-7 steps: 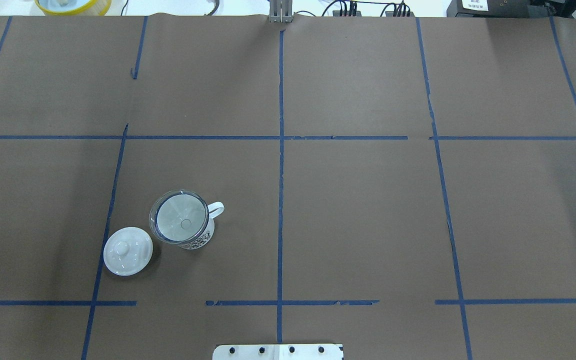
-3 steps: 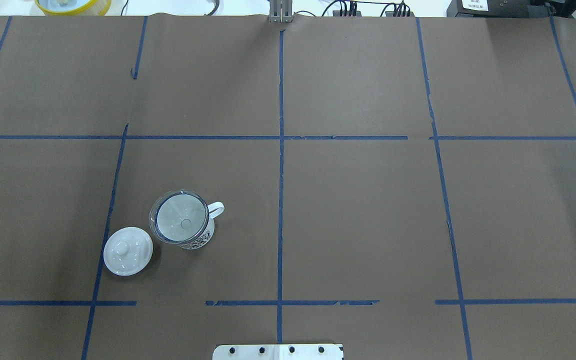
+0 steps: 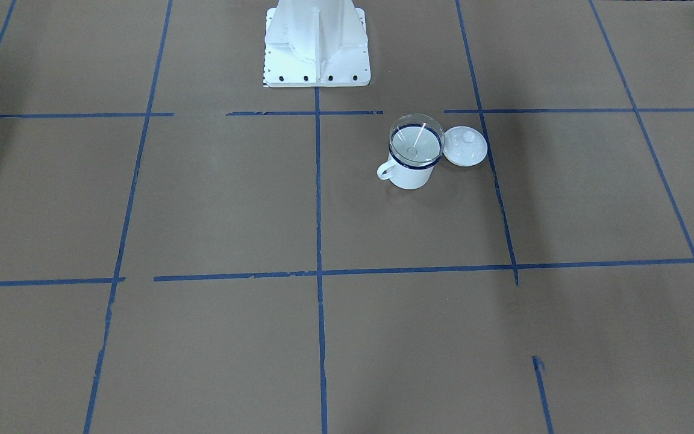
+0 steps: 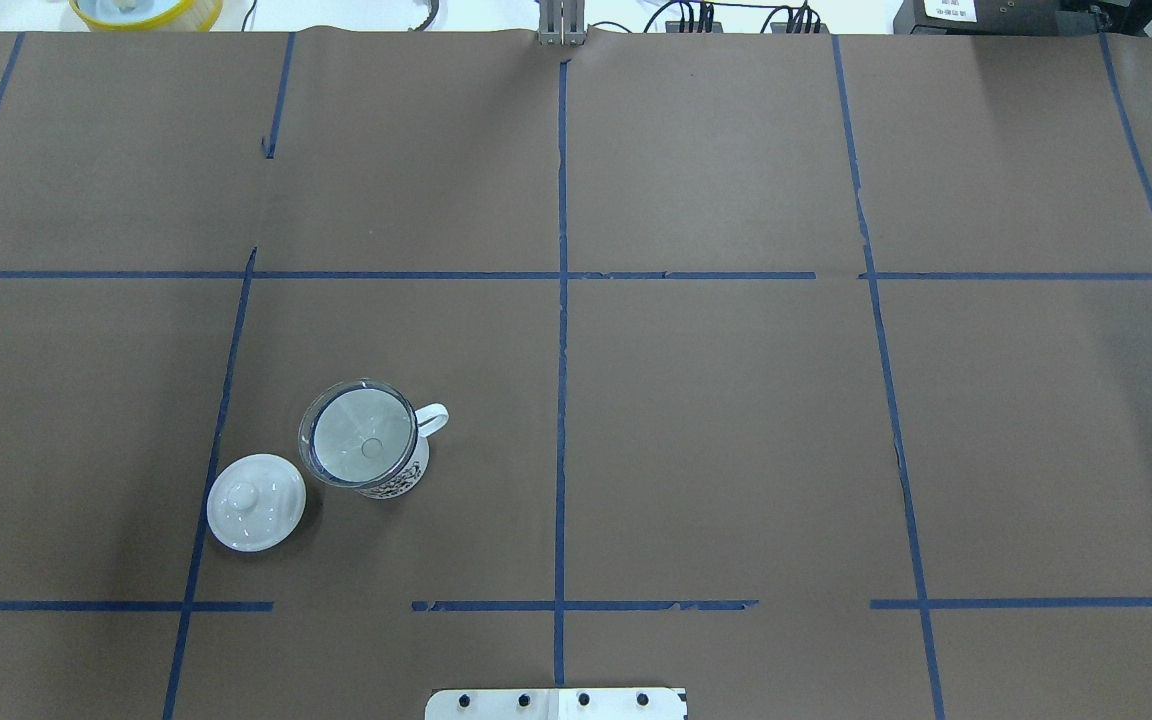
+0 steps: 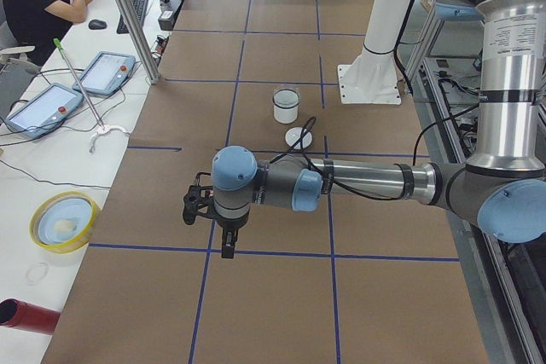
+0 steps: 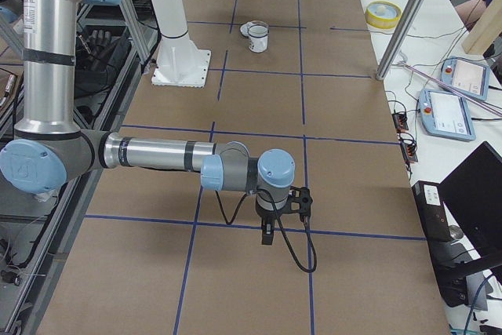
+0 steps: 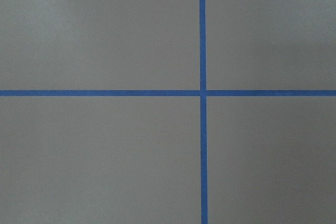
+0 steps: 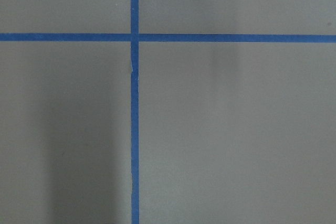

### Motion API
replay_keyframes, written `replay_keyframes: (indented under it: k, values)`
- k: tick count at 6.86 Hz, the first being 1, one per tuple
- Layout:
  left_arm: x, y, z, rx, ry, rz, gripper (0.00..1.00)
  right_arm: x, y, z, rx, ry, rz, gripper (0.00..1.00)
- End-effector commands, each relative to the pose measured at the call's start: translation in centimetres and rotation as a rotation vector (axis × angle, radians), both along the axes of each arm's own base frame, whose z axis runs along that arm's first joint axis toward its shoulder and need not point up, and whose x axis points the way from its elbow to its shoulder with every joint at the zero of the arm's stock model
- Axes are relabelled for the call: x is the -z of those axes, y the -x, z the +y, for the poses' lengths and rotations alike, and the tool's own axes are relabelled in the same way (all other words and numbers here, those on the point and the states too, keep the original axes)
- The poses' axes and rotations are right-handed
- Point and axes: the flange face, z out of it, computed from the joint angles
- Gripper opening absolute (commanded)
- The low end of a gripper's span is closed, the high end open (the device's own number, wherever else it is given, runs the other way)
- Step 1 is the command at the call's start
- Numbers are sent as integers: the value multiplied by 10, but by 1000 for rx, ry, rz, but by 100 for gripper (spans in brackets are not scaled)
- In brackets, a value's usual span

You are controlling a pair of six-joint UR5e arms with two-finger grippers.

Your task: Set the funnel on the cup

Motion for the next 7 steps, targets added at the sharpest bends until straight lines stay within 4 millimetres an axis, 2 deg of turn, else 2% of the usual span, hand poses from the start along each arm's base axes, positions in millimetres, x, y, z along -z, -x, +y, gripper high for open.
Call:
replay_keyframes:
  k: [1,2,4,7]
  values:
    - [-8,-3,-3,-15,44,3,100,0,0,0,0,0,0,100]
    - [-14,-1,-1,-96,47,-8,100,-1,0,0,0,1,0,100]
    - [-4,2,-14,-110,66,0,100,0,0,0,0,0,0,100]
    - [-9,2,-12,-112,75,4,100,-1,0,0,0,1,0,100]
